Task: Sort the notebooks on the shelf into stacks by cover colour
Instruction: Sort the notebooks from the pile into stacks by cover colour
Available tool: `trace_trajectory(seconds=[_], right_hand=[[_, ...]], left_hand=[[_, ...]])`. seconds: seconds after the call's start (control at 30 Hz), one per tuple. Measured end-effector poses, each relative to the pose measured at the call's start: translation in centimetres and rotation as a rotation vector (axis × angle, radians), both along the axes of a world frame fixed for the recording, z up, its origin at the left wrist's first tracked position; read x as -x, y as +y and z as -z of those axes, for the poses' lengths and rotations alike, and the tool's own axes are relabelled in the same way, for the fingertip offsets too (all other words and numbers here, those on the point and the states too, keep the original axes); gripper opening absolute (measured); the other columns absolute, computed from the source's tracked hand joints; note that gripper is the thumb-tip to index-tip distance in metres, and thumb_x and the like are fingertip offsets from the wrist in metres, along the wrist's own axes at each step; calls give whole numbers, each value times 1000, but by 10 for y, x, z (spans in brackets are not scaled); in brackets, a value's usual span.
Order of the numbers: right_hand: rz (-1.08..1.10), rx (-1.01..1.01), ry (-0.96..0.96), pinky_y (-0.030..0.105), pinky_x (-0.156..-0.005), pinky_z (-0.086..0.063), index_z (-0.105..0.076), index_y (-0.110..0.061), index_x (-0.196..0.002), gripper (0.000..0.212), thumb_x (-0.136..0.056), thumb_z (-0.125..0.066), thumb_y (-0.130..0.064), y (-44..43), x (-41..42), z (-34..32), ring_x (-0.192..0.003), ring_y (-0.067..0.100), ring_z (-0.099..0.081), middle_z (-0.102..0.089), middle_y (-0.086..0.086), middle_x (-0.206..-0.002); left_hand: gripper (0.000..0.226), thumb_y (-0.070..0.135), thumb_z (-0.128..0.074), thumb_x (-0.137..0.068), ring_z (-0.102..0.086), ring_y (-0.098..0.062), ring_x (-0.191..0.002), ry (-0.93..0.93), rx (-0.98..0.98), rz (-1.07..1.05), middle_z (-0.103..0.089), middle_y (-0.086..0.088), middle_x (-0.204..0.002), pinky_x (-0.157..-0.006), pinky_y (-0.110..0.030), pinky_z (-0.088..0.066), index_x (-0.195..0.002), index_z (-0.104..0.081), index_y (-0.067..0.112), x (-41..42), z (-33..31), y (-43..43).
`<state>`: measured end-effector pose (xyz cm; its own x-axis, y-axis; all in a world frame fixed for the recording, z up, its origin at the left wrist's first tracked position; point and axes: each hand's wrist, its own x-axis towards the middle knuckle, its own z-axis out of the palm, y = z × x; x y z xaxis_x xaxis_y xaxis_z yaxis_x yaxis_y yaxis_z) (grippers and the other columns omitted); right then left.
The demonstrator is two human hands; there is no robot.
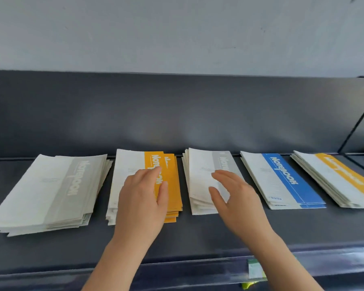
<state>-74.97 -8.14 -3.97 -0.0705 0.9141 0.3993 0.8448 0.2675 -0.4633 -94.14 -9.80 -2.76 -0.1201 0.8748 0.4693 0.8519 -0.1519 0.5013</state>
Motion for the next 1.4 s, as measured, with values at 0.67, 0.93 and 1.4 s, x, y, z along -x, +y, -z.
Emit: trace_trajectory(seconds=[0.67, 0.93, 1.4], right_hand=[[300, 10, -49, 27, -99, -39, -62, -17, -122, 34, -89, -60, -26, -69, -299, -2, -119, 17, -53, -59, -4, -128], [368, 26, -39, 20, -96, -36, -60, -16, -123, 35, -90, -59, -25, -72, -398, 6, -118, 16, -53, -59, -4, -128], [565, 35, 18, 22, -97, -37, -62, -20, -122, 33, -91, -55, -30, -22, -511, 3, -120, 13, -52, -59, -8, -127]], left_hand=[[42, 37, -47, -94, -47, -11, -113, 14, 45, 308, -57, 8, -125, -94, -27, -41, -133, -51, 23, -297, 4, -13], [42, 39, -47, -94, -45, -10, -113, -5, 71, 375, -56, 9, -124, -93, -27, -43, -134, -51, 24, -390, 12, -5], [38, 35, -49, -94, -49, -13, -114, -7, 53, 503, -59, 7, -122, -94, -27, -40, -129, -56, 22, -509, 6, 74]])
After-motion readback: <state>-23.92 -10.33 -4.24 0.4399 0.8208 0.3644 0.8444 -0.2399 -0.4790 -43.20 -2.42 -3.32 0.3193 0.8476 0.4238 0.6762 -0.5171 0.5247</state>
